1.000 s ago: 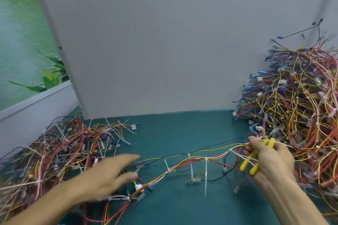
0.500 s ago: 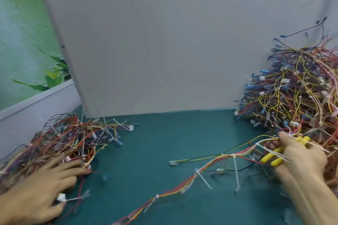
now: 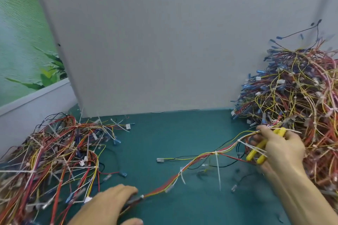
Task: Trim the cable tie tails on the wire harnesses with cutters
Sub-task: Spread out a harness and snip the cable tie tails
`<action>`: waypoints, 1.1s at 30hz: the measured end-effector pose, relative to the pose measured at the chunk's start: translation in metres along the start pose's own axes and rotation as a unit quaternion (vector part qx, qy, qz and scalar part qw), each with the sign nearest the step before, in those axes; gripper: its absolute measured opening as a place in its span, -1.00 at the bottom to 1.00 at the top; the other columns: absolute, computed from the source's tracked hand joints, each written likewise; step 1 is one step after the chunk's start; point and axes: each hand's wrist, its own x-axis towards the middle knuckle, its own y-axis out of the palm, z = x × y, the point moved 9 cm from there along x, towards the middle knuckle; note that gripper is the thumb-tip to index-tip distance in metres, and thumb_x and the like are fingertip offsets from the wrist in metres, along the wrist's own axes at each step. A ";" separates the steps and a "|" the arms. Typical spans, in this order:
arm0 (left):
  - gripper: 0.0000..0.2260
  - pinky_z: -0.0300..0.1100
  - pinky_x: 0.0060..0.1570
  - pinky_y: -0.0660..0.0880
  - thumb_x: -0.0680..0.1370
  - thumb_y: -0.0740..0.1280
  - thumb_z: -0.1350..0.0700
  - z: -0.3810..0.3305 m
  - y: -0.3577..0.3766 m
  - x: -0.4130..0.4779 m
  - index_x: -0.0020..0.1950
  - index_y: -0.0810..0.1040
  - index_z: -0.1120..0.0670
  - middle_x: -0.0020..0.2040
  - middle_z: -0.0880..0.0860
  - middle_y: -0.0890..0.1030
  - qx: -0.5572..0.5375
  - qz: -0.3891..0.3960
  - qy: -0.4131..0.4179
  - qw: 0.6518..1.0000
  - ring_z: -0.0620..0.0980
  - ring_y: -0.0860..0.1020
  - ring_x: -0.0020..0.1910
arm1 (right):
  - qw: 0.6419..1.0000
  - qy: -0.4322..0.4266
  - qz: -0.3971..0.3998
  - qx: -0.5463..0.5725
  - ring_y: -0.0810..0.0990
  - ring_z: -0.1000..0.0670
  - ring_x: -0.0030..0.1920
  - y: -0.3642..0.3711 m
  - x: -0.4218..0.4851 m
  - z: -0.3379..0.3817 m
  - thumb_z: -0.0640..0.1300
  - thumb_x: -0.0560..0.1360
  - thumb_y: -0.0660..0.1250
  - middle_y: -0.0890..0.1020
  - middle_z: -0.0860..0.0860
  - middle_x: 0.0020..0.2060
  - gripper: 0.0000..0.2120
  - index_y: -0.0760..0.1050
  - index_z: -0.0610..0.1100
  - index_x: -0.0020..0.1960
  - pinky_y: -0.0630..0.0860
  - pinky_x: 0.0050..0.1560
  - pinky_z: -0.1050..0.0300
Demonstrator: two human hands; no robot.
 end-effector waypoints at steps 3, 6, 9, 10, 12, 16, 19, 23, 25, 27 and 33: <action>-0.71 -0.35 0.07 0.30 0.55 0.25 -0.14 0.003 0.014 0.002 0.27 0.44 -0.21 -0.02 -0.27 0.36 0.032 0.047 -0.022 0.998 -0.26 0.42 0.21 | 0.999 -0.007 0.032 -0.028 0.54 -0.11 -0.30 0.004 0.001 0.003 -0.30 0.51 0.38 0.54 -0.21 -0.22 -0.67 0.39 -0.34 0.22 0.51 -0.40 0.15; -0.73 -0.50 -0.38 0.36 0.15 0.61 -0.13 -0.002 -0.006 0.004 -0.28 0.57 -0.23 -0.33 -0.28 0.44 0.048 0.000 0.023 0.999 -0.37 0.49 -0.34 | 0.998 -0.004 0.060 -0.035 0.50 -0.10 -0.36 0.012 0.001 0.004 -0.34 0.50 0.38 0.50 -0.20 -0.29 -0.65 0.38 -0.39 0.23 0.49 -0.36 0.12; -0.81 -0.55 -0.13 0.29 0.52 0.32 -0.04 0.004 -0.008 0.001 0.10 0.40 -0.20 -0.04 -0.24 0.42 -0.055 -0.030 -0.003 0.998 -0.39 0.40 -0.13 | 0.997 0.004 0.067 -0.026 0.50 -0.10 -0.41 0.022 0.001 0.009 -0.38 0.50 0.35 0.52 -0.19 -0.26 -0.60 0.34 -0.34 0.30 0.55 -0.35 0.05; -0.81 -0.54 -0.09 0.28 0.57 0.23 0.00 0.006 -0.007 0.004 0.17 0.35 -0.17 -0.02 -0.24 0.43 -0.047 -0.026 -0.010 0.998 -0.36 0.43 -0.07 | 0.997 0.002 0.070 -0.025 0.51 -0.08 -0.43 0.026 0.002 0.012 -0.38 0.50 0.35 0.53 -0.18 -0.25 -0.59 0.33 -0.34 0.31 0.57 -0.38 0.06; -0.86 -0.53 -0.08 0.27 0.61 0.18 0.00 0.002 -0.004 0.009 0.17 0.42 -0.14 -0.09 -0.23 0.47 -0.025 0.026 0.009 0.999 -0.25 0.50 0.01 | 0.997 -0.007 0.074 -0.023 0.53 -0.04 -0.46 0.034 0.003 0.021 -0.37 0.51 0.35 0.54 -0.18 -0.23 -0.58 0.32 -0.31 0.32 0.59 -0.43 0.11; -0.88 -0.42 -0.01 0.43 0.56 0.31 0.01 0.029 -0.050 0.015 0.01 0.60 -0.19 -0.11 -0.28 0.61 -0.111 0.037 -0.053 0.992 -0.32 0.54 -0.08 | 0.996 -0.034 0.081 0.008 0.53 -0.07 -0.38 0.048 0.004 0.048 -0.40 0.51 0.31 0.56 -0.14 -0.18 -0.73 0.35 -0.21 0.15 0.60 -0.40 0.10; -0.84 -0.13 -0.17 0.51 0.55 0.29 0.00 0.068 -0.123 0.021 -0.02 0.54 -0.31 -0.19 -0.22 0.65 -0.140 -0.166 -0.082 0.973 -0.28 0.59 -0.18 | 0.994 -0.053 0.090 0.043 0.56 -0.02 -0.38 0.063 0.005 0.068 -0.44 0.52 0.26 0.56 -0.08 -0.20 -0.78 0.36 -0.17 0.01 0.63 -0.33 0.06; -0.67 -0.06 -0.21 0.57 0.60 0.20 0.13 0.101 -0.191 0.018 0.04 0.47 -0.37 -0.17 -0.08 0.54 -0.110 -0.390 -0.075 0.911 -0.02 0.58 -0.28 | 0.989 -0.059 0.110 0.083 0.58 -0.07 -0.31 0.079 0.002 0.074 -0.45 0.53 0.24 0.57 -0.11 -0.17 -0.72 0.34 -0.24 0.19 0.67 -0.25 0.01; -0.58 -0.15 -0.21 0.47 0.58 0.22 0.21 0.096 -0.188 0.020 0.03 0.45 -0.40 -0.15 -0.18 0.49 -0.018 -0.381 -0.064 0.922 -0.14 0.49 -0.24 | 0.991 -0.050 0.118 0.026 0.56 -0.07 -0.38 0.078 -0.001 0.057 -0.45 0.51 0.27 0.54 -0.14 -0.21 -0.70 0.34 -0.28 0.20 0.64 -0.33 0.05; -0.46 -0.20 -0.26 0.41 0.49 0.32 0.35 0.095 -0.156 0.021 -0.04 0.48 -0.38 -0.14 -0.27 0.49 0.009 -0.300 -0.065 0.952 -0.23 0.46 -0.22 | 0.988 0.003 0.129 -0.084 0.55 -0.10 -0.40 0.065 -0.002 0.021 -0.46 0.49 0.31 0.52 -0.20 -0.21 -0.69 0.34 -0.34 0.19 0.60 -0.38 0.02; -0.65 -0.42 -0.04 0.33 0.62 0.13 0.05 0.099 -0.036 0.007 0.06 0.47 -0.46 -0.01 -0.26 0.42 0.116 0.035 -0.051 0.991 -0.32 0.40 -0.02 | 0.935 0.110 0.168 -0.292 0.51 -0.10 -0.49 0.011 -0.020 -0.052 -0.41 0.45 0.38 0.52 -0.22 -0.28 -0.68 0.33 -0.31 0.11 0.51 -0.49 0.07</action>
